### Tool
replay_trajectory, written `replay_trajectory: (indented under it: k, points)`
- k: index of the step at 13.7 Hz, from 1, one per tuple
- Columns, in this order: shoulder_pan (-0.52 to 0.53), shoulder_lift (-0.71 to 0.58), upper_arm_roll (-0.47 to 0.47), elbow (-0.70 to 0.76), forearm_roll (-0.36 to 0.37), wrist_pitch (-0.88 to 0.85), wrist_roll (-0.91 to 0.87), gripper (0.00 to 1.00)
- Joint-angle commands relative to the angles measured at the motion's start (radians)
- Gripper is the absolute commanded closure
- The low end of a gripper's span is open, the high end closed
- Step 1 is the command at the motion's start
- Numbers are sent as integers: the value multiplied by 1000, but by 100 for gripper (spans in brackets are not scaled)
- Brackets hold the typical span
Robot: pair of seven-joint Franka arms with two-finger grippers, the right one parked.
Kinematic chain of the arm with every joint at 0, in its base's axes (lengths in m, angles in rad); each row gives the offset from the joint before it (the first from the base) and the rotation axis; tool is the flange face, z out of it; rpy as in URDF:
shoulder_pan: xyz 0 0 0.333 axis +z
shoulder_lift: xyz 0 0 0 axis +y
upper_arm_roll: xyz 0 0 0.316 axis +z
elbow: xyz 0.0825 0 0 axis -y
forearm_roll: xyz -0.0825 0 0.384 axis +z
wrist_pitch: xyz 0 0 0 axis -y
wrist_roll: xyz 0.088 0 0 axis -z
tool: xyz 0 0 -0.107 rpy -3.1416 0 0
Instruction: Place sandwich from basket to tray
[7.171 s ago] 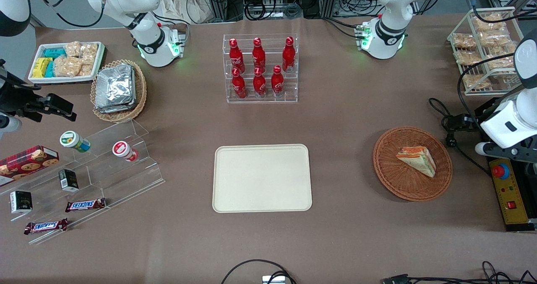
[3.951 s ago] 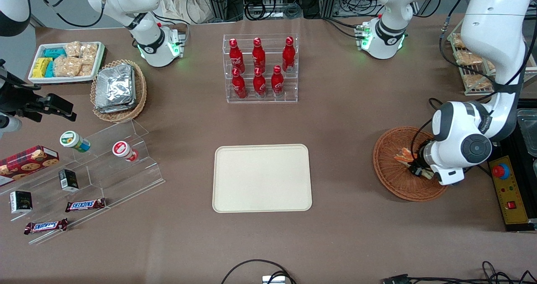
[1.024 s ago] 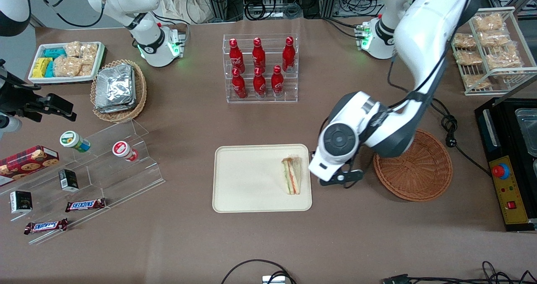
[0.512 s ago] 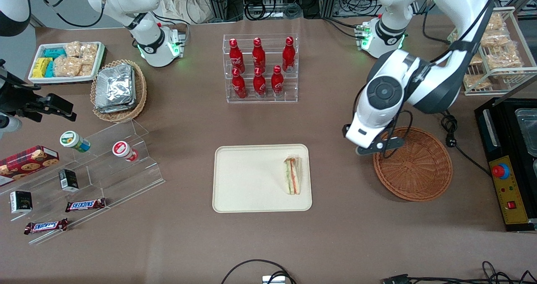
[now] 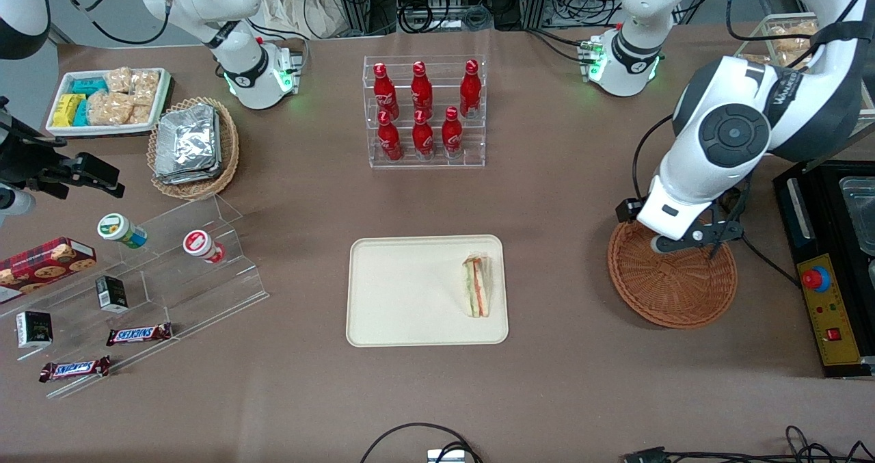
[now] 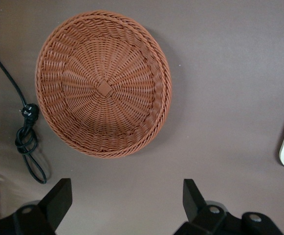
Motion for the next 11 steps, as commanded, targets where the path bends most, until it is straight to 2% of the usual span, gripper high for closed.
replay_trajectory:
  k: [1,5,7,11]
  points:
    - [26,-11,-15,31,-16,-26,10,0]
    - [92,-6,-19,69,-19,-69,12,0]
    - [95,9,-19,104,-51,-55,9,0]
    - [100,14,-15,109,-51,-57,12,0]
